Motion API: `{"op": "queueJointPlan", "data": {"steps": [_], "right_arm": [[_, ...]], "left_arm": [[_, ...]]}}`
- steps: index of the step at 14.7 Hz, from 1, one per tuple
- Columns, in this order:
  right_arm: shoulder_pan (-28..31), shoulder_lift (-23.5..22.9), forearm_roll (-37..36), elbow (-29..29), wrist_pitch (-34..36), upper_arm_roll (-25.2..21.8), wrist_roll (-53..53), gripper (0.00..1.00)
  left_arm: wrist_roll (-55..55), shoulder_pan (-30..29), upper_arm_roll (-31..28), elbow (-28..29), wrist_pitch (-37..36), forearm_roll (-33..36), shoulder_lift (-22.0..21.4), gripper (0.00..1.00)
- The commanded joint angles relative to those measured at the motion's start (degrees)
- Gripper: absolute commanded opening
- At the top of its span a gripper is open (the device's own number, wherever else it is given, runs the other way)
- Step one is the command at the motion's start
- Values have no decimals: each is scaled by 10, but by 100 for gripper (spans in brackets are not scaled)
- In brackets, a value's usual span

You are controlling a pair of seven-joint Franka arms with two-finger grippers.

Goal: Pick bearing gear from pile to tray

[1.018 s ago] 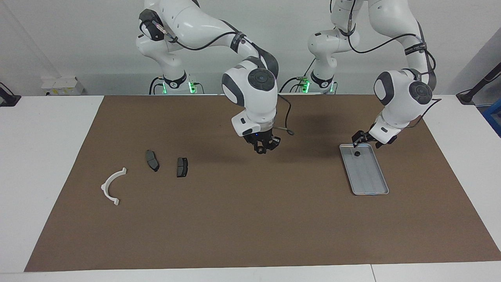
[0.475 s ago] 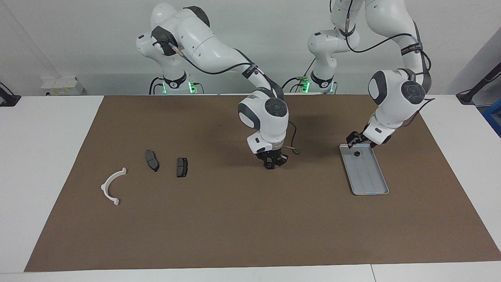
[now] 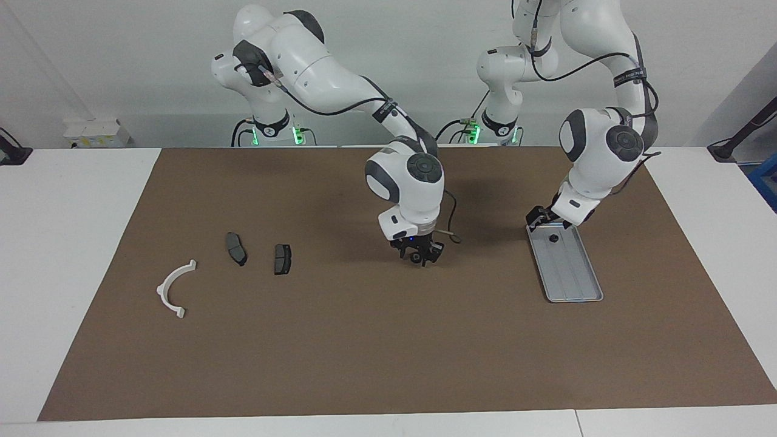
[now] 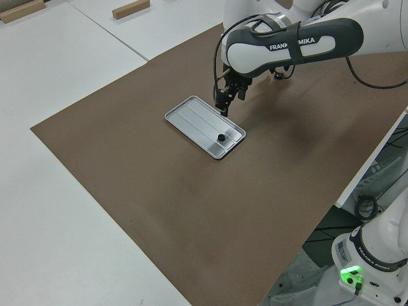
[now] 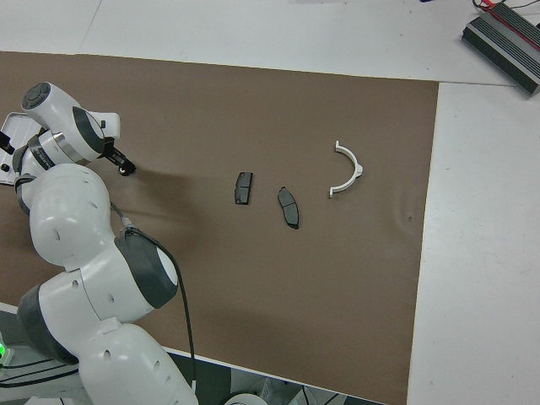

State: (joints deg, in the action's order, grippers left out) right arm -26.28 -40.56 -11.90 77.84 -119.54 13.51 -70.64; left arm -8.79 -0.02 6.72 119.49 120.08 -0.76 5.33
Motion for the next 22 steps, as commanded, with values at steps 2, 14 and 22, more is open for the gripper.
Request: {"op": "queueJointPlan", "data": {"steps": [2, 14, 22], "right_arm": [[52, 32, -3, -9, 21, 17, 2, 100], [191, 98, 74, 14, 105, 17, 375, 100], [216, 234, 126, 150, 97, -101, 693, 100]], "left_arm": [[-92, 59, -6, 8, 40, -6, -1, 100], [-472, 278, -10, -170, 101, 30, 192, 96], [-523, 315, -12, -146, 126, 39, 201, 87]]}}
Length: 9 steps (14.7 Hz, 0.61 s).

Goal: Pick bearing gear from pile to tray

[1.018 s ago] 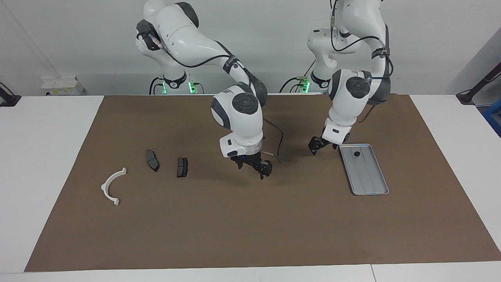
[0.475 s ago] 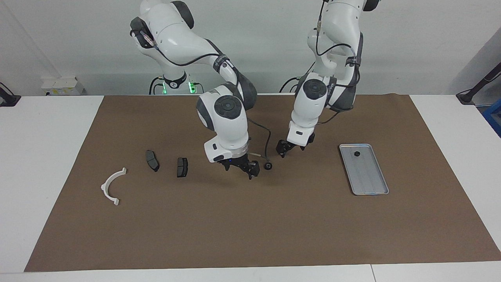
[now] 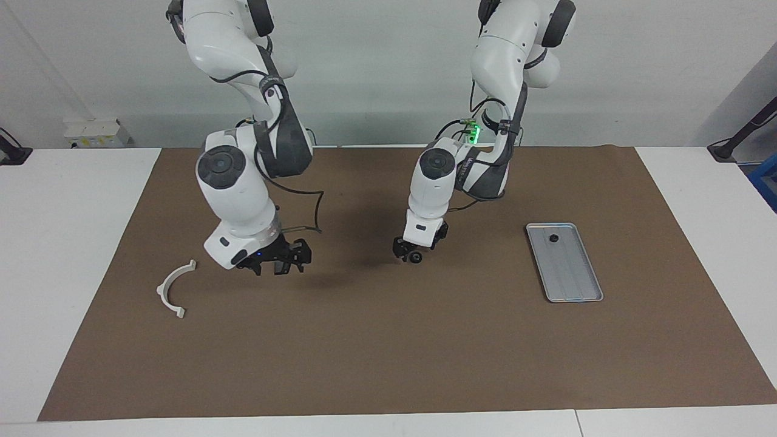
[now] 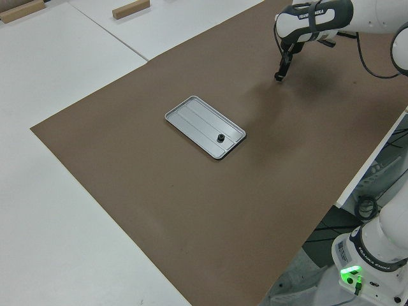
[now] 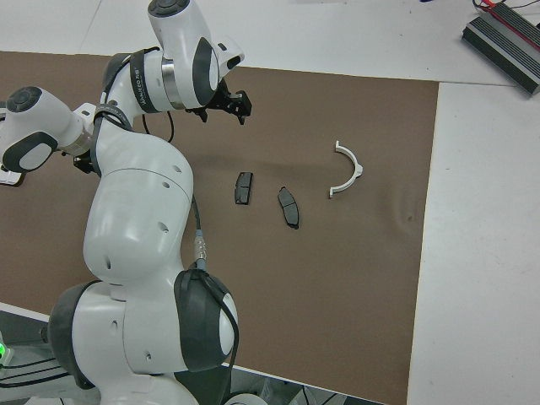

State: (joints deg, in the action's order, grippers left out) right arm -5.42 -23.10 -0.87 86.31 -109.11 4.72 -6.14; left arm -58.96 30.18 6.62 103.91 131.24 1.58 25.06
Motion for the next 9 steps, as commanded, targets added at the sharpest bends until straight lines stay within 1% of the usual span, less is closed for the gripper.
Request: {"op": "queueJointPlan", "data": {"steps": [1, 4, 6, 8, 9], "right_arm": [[15, 80, 16, 76, -5, -21, 69, 100], [36, 159, 10, 118, 13, -32, 109, 100], [36, 202, 10, 120, 60, -41, 109, 100], [35, 239, 7, 119, 107, -42, 107, 100], [34, 250, 7, 114, 130, -42, 106, 100]], "left_arm": [[-22, 14, -11, 14, 21, 16, 4, 86], [-22, 15, -12, 12, 24, 19, 11, 82], [-23, 15, -12, 7, 24, 23, 20, 78], [-23, 12, -13, -5, 17, 23, 22, 77], [-23, 10, -13, -5, 18, 23, 22, 77]]}}
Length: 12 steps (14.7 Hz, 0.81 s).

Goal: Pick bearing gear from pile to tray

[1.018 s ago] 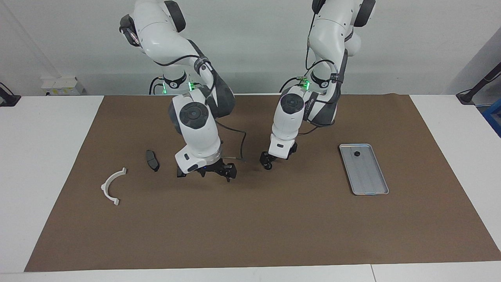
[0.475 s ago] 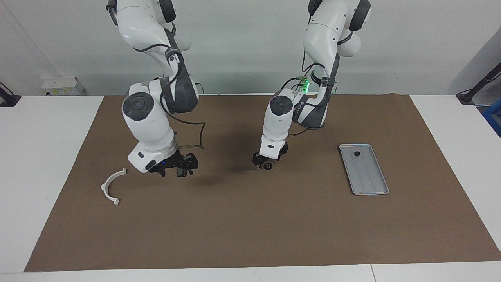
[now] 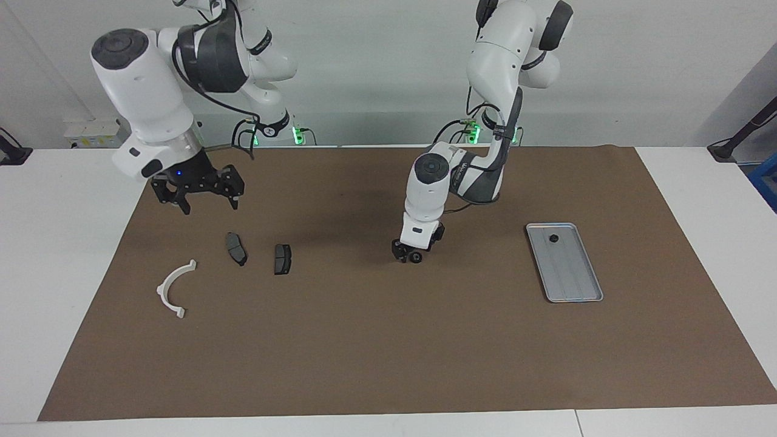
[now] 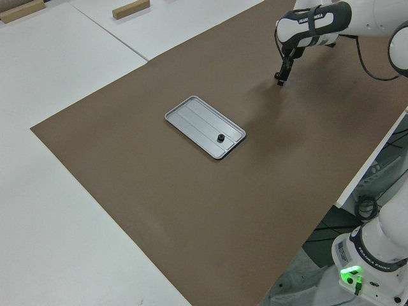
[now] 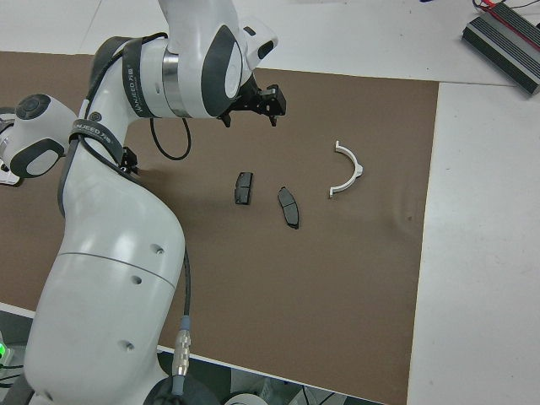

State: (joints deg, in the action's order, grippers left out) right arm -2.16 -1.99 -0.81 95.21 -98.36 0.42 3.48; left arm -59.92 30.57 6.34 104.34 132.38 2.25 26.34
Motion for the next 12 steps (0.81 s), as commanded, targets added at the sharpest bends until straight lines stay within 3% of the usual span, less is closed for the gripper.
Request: {"op": "queueJointPlan", "data": {"steps": [1, 4, 6, 10, 12], "right_arm": [[1, 49, 7, 21, 43, 1, 9, 100], [-2, 57, 9, -1, 101, 1, -31, 100], [-4, 57, 12, -4, 104, 2, -50, 100], [-3, 54, 5, -16, 110, 4, -49, 100], [-2, 54, 3, -18, 107, 5, -46, 100]], "left_arm": [[-13, 4, -10, -10, 9, 17, 12, 77], [-13, 1, -10, -11, 11, 17, 14, 77], [-14, 2, -10, -11, 9, 17, 14, 67], [-33, 8, -10, -10, 3, 18, 13, 15], [-34, 6, -15, -26, -27, 18, 13, 0]]}}
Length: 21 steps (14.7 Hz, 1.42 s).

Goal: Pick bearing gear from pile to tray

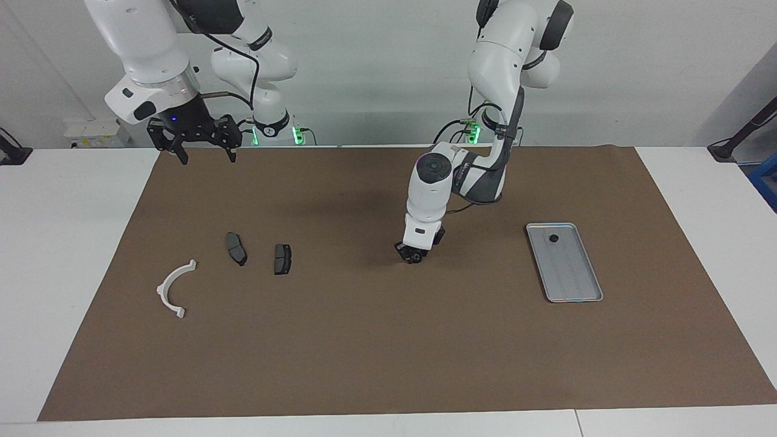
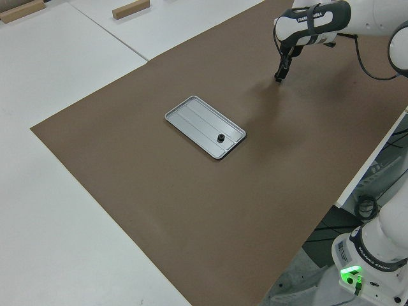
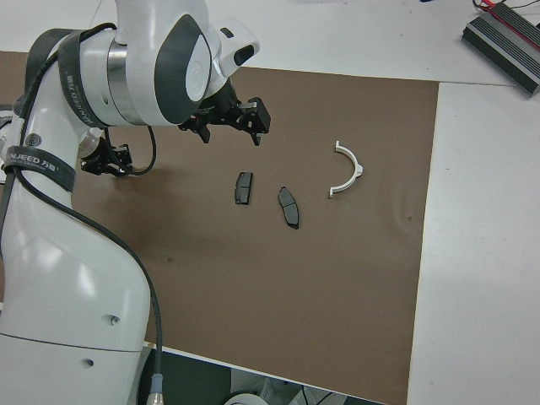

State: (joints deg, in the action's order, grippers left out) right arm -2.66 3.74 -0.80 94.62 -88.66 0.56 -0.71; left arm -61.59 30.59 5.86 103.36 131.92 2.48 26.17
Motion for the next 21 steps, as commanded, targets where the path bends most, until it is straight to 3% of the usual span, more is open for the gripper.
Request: {"op": "queueJointPlan", "data": {"steps": [1, 4, 8, 10, 15, 21], "right_arm": [[4, -3, 1, -12, 9, 3, -5, 100], [3, -5, -7, -20, 6, 4, -4, 100], [-2, -5, -14, -20, -7, 4, -5, 100], [-2, -5, -15, -20, -7, 4, -5, 100], [-2, -5, -14, -20, -8, 4, -5, 100], [-2, -6, -12, -20, -8, 5, -5, 100]], "left_arm": [[-15, 1, -12, -39, -52, 17, 15, 0], [29, -42, -11, -41, -104, 19, -18, 0], [230, -147, -9, -18, -163, 10, -73, 0], [326, -191, -9, -17, -175, 7, -75, 0], [533, -301, -9, -1, -159, 7, -75, 0], [620, -344, -11, 63, -94, 7, -89, 0]]}}
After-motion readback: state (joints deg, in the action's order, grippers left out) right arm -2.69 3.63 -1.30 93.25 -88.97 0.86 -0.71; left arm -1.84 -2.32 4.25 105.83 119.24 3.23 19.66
